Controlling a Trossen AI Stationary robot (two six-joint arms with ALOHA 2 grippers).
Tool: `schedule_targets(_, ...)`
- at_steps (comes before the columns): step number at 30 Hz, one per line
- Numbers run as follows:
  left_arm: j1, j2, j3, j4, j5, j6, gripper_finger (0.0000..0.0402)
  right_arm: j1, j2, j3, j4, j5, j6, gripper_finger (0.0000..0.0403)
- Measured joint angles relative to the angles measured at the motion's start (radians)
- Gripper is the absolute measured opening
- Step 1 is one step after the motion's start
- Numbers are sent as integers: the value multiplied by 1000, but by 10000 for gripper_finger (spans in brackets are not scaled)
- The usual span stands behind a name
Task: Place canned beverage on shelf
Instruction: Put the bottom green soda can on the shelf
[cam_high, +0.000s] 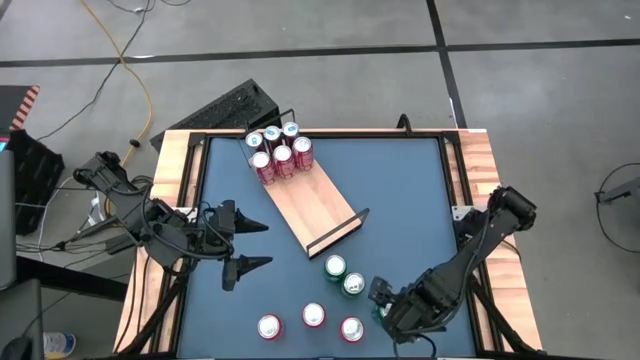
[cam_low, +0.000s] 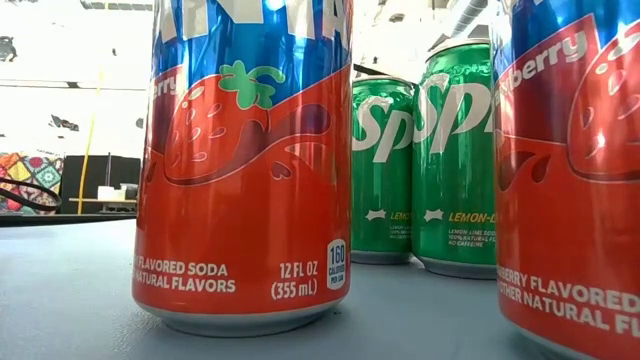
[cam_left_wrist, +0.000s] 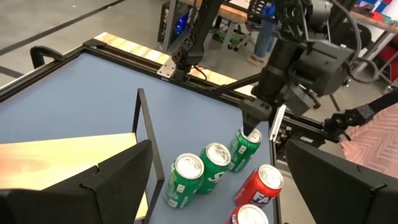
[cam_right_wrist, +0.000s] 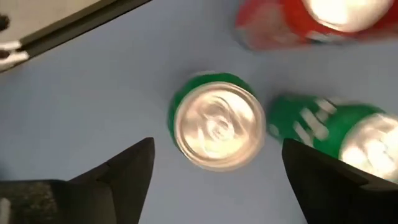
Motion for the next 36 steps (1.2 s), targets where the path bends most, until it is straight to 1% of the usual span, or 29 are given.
schedule_targets(4,0,0,0,-5,0,-7,352,1,19,1,47,11,-33,337)
schedule_targets(10,0,0,0,-5,0,-7,352,-13,18,3,49,18,-33,336)
schedule_targets(13,0,0,0,-5,0,-7,352,-13,20,3,64,-1,-44,333)
schedule_targets(20,0,0,0,-13,0,-5,352,-17,20,3,79,-7,-38,332)
schedule_targets(22,0,0,0,-23,0,-5,352,-16,20,1,80,-29,-21,332)
schedule_targets(27,0,0,0,-27,0,-4,352,-16,21,-68,161,-31,-12,332)
schedule_targets(32,0,0,0,-28,0,0,352,-21,21,-76,177,-19,2,332)
schedule_targets(36,0,0,0,-28,0,4,352,-25,21,-76,165,-30,14,332)
